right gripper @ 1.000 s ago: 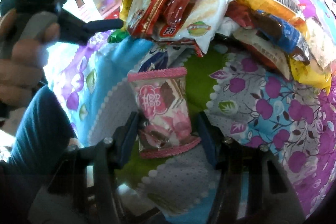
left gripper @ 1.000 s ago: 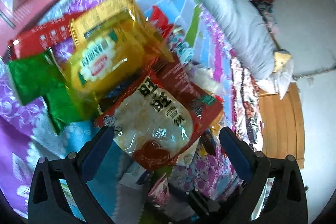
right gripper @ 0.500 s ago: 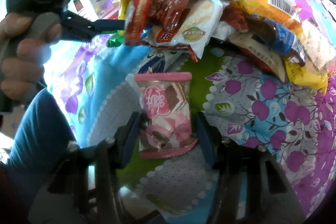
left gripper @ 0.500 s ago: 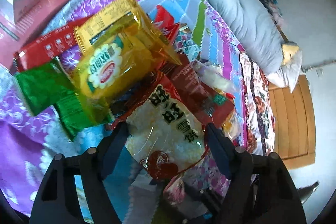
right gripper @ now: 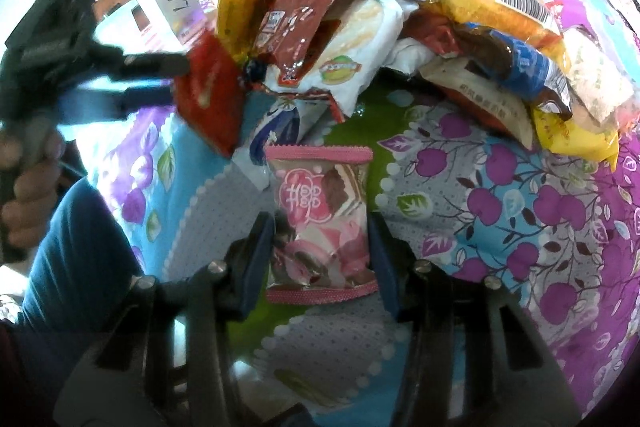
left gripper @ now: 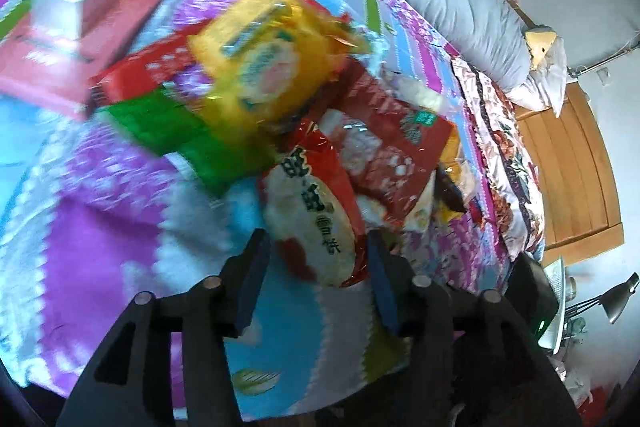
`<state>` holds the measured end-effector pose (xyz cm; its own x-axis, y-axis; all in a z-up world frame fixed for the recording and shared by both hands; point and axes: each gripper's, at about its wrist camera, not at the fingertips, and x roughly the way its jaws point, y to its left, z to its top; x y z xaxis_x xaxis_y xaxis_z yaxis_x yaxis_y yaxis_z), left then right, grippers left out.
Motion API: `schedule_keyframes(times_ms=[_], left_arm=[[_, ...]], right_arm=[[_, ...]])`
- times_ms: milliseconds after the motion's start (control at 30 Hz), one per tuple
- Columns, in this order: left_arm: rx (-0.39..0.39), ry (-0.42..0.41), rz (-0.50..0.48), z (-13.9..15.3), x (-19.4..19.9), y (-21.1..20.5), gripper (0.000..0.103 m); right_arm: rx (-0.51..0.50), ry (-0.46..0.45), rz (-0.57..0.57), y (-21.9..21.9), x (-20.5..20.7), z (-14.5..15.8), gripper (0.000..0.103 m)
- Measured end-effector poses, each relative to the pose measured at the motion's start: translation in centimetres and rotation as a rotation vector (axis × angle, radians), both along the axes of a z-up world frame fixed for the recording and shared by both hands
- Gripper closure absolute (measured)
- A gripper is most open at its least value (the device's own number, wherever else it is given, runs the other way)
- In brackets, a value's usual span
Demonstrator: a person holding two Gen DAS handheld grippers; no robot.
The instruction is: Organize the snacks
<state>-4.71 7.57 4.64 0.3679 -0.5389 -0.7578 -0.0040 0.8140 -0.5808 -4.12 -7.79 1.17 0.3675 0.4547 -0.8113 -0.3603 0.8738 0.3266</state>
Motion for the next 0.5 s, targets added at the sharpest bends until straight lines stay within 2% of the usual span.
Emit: schedule_keyframes(times_ms=[167,233,267,300,367,500], left_arm=[[0.115,-0.013,0.117,1.0,-2.1,5.2,0.048],[0.134,-0.016,0.152,1.7,-2.6,6.7,0.044],[0.136,-0.023,0.158,2.1,-2.8,7.0,0.038],[0.134,-0.037,0.151,2.5,-2.9,6.8,0.025],[0.147,-0.057,0.112,3.0,-2.9,5.2,0.015],[0.201,-0.001,0.078,1.7,-1.4,0.8,0.014]], right_arm=[[0.025,0.010,-0.008,-0.3,0.1,0.0,0.054],[0.036,0.013,-0.012,-0.5,0.1,0.0,0.054],[0.042,0.015,-0.015,-0.7,0.2,0.0,0.054],[0.046,0.017,-0.018,-0.8,0.2,0.0,0.054],[0.056,0.020,-0.024,-1.1,0.2,0.0,0.054],[0.073,0.025,-0.026,-1.5,0.2,0.1,0.054]])
